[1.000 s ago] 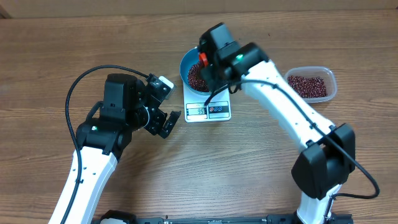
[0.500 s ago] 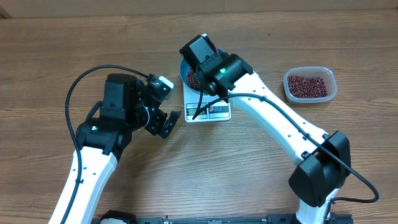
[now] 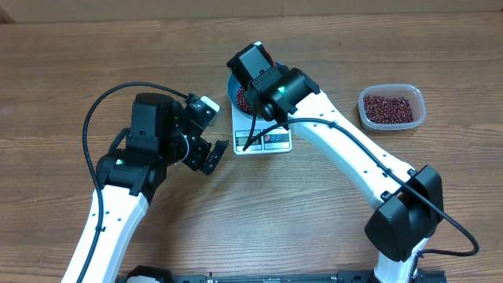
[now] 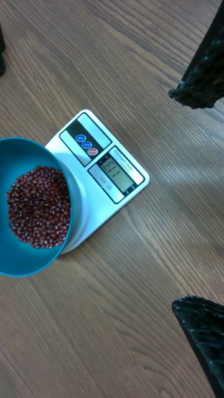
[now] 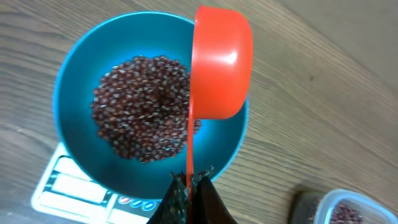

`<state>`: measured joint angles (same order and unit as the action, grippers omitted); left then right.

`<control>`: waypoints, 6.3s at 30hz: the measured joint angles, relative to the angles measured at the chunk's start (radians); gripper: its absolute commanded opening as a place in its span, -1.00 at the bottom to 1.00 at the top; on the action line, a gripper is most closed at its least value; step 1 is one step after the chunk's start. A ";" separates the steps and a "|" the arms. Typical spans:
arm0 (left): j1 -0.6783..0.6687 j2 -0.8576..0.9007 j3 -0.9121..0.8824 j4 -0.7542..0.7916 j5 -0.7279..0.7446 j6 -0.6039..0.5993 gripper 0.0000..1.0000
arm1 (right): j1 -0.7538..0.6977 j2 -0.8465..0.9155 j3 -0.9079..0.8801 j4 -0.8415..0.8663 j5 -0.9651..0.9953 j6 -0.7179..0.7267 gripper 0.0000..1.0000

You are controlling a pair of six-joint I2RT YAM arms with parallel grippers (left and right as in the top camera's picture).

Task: Scoop item into bowl and weigh 150g on scale
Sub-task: 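Tilt the red scoop with the right gripper to pour beans into bowl, then move the empty scoop with the right gripper back to the tub, then dip the scoop into the tub beans and lift it filled, then carry the filled scoop with the right gripper over the teal bowl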

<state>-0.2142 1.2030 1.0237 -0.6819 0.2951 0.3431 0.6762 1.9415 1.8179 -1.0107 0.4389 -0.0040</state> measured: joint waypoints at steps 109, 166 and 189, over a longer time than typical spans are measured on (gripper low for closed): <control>0.000 0.000 0.000 0.000 0.000 0.000 0.99 | -0.939 0.025 -0.158 -0.264 -0.624 -0.150 -0.93; 0.000 0.000 0.000 0.000 0.000 0.000 0.99 | -1.202 0.061 -0.323 -0.187 -1.296 -0.196 -0.92; 0.000 0.000 0.000 0.000 0.000 0.000 0.99 | -1.264 0.061 -0.326 -0.404 -1.542 -0.526 -0.93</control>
<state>-0.2142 1.2030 1.0237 -0.6819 0.2951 0.3431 -0.5880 2.0029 1.4921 -1.4147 -1.1030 -0.5304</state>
